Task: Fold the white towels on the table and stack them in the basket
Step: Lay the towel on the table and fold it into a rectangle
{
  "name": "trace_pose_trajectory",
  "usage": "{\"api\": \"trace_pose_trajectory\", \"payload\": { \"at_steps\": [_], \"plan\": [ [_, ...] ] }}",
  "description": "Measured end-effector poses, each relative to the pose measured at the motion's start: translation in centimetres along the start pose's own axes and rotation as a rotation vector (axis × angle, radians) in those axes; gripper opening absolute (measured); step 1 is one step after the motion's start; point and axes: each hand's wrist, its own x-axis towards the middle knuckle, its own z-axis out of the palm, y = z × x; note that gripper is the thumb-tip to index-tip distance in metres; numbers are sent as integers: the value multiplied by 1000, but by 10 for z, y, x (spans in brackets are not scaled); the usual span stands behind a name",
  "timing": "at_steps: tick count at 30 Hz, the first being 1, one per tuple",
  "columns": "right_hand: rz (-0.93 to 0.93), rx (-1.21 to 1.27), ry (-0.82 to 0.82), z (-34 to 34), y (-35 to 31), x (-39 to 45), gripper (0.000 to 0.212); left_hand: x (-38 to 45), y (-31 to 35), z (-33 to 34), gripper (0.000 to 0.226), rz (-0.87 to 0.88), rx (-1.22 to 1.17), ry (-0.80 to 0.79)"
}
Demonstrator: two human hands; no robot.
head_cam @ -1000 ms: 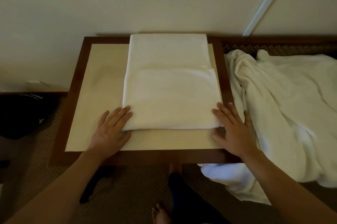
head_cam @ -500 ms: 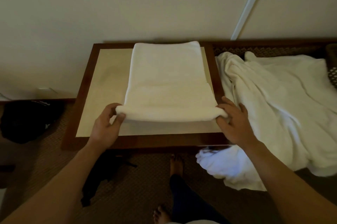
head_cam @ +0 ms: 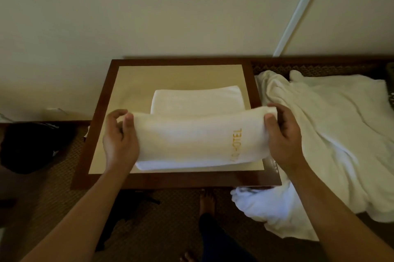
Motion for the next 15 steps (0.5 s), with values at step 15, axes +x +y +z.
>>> {"api": "trace_pose_trajectory", "payload": {
  "at_steps": [15],
  "plan": [
    [-127,-676,-250,95,91,198,70,120,-37,125,49,276,588,-157]
  ]
}}
